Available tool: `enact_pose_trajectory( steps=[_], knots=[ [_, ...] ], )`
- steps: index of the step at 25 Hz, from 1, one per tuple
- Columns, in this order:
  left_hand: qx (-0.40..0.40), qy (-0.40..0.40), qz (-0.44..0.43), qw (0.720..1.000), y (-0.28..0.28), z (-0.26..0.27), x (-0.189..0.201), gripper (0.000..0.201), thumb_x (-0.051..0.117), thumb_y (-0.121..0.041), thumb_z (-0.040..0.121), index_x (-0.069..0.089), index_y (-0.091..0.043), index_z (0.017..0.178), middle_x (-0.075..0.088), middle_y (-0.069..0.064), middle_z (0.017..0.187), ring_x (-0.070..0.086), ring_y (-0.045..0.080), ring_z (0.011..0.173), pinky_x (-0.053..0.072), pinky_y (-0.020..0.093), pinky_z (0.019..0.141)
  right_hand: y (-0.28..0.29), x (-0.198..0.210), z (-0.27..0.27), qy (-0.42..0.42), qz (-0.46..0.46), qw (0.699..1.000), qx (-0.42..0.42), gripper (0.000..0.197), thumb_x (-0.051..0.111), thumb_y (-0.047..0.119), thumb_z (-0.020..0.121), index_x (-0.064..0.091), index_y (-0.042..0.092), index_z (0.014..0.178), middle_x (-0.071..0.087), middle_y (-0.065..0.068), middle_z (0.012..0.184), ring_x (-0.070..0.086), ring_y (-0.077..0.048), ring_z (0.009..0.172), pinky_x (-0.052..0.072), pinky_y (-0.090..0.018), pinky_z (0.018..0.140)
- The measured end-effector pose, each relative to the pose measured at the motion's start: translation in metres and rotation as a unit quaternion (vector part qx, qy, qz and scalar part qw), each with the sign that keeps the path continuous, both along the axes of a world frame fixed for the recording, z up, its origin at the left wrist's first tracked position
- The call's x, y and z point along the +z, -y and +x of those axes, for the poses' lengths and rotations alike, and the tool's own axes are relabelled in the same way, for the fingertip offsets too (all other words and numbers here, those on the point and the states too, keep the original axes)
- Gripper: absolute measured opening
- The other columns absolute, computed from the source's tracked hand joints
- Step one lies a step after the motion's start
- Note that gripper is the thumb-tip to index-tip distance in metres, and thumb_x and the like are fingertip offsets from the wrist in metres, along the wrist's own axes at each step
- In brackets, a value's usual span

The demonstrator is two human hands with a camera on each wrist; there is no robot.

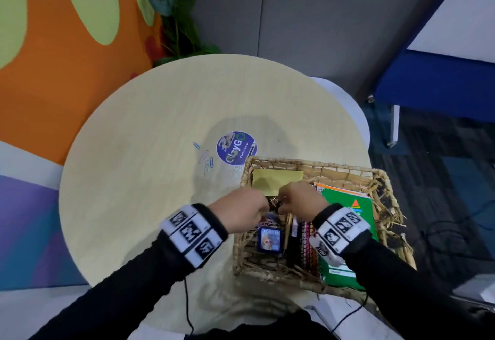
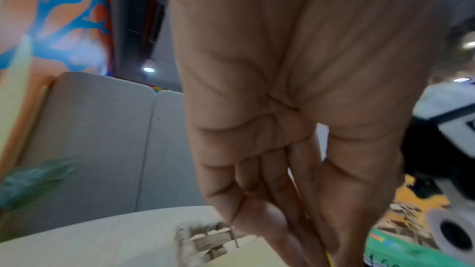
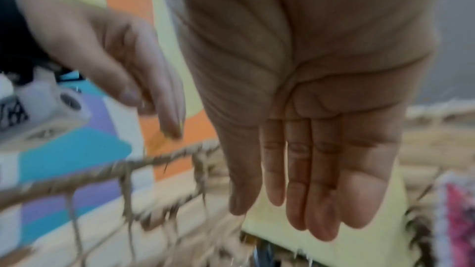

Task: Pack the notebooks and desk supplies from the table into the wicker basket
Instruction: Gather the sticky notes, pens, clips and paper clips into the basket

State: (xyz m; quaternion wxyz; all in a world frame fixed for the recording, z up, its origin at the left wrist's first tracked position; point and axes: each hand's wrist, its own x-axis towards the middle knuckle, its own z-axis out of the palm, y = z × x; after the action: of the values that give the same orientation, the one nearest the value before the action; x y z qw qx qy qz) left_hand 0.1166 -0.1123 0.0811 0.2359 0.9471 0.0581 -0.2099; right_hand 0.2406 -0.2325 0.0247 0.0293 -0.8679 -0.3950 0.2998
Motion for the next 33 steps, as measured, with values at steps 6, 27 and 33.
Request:
enact_pose_trajectory(
  steps=[6, 27, 33],
  knots=[
    [-0.133, -0.213, 0.137, 0.958, 0.052, 0.053, -0.012, 0.034, 0.037, -0.003, 0.101, 0.045, -0.004, 0.067, 0.048, 0.004, 0.072, 0.046, 0.016, 0.083, 0.051, 0.031, 0.082, 0.07, 0.032, 0.002, 0.047, 0.144, 0.985, -0.079, 0.011, 0.069, 0.023, 0.081, 0.072, 0.015, 0.088, 0.073, -0.003, 0.084, 0.065, -0.02, 0.077, 0.054, -0.036, 0.071],
    [0.465, 0.043, -0.01, 0.884, -0.169, 0.039, -0.085, 0.021, 0.058, -0.018, 0.09, 0.07, -0.009, 0.104, 0.07, 0.01, 0.114, 0.063, 0.029, 0.108, 0.05, 0.032, 0.09, -0.05, 0.089, 0.046, 0.022, 0.244, 0.968, -0.052, 0.011, 0.067, 0.017, 0.085, 0.073, 0.017, 0.093, 0.076, 0.003, 0.084, 0.07, -0.013, 0.077, 0.051, -0.025, 0.074],
    [0.467, -0.004, -0.02, 0.884, -0.182, 0.057, -0.122, 0.032, 0.061, -0.037, 0.088, 0.066, -0.006, 0.083, 0.069, 0.014, 0.096, 0.067, 0.034, 0.096, 0.049, 0.03, 0.075, -0.145, 0.082, 0.073, 0.037, 0.174, 0.982, 0.066, 0.014, 0.06, 0.017, 0.086, 0.071, 0.014, 0.094, 0.074, -0.004, 0.087, 0.063, -0.023, 0.077, 0.046, -0.03, 0.07]
  ],
)
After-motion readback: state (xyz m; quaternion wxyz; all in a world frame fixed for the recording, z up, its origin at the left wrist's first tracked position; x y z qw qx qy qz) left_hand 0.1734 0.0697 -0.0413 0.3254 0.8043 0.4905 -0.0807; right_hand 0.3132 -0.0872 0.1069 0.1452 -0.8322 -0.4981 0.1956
